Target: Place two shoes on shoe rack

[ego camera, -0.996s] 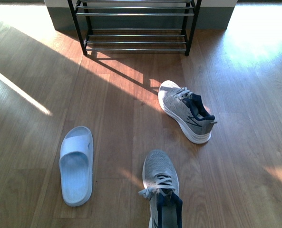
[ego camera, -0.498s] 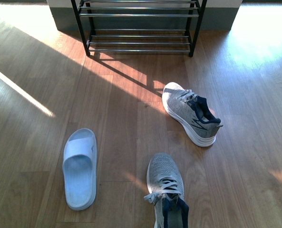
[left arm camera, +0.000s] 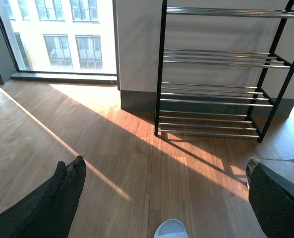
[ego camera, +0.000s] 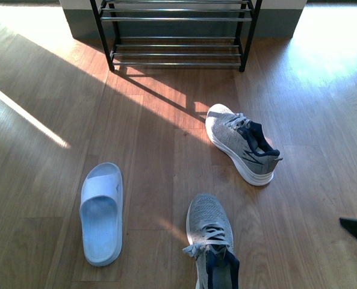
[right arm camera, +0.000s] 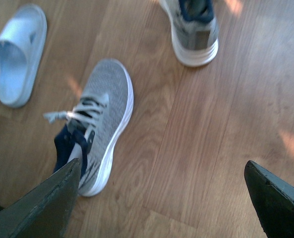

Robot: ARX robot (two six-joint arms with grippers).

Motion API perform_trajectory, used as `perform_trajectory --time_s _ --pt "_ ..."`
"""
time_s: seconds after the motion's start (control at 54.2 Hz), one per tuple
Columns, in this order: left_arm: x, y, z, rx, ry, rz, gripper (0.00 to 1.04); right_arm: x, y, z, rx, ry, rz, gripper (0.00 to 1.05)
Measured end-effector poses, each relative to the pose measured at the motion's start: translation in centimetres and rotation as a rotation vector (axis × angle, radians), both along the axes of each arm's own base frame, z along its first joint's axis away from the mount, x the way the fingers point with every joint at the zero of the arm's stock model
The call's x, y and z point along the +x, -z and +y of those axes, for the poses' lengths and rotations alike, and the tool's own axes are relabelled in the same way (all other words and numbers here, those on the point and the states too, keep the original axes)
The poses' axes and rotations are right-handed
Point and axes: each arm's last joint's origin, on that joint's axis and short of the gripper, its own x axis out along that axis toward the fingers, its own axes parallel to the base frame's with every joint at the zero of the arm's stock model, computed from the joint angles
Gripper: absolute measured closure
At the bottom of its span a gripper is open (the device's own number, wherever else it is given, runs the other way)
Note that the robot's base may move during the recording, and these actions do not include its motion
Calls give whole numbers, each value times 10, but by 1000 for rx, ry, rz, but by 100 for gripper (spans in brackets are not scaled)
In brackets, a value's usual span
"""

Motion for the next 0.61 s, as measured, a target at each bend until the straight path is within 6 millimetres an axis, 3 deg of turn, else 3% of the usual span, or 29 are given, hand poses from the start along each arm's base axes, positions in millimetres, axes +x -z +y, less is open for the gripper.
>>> perform_trajectory --time_s 0.258,0.406,0.609 --pt "0 0 0 0 0 0 9 9 85 46 -72 -91 241 9" --pt "0 0 0 0 0 0 9 8 118 71 -65 -65 343 9" --pt "0 0 0 0 0 0 9 15 150 90 -66 25 419 9"
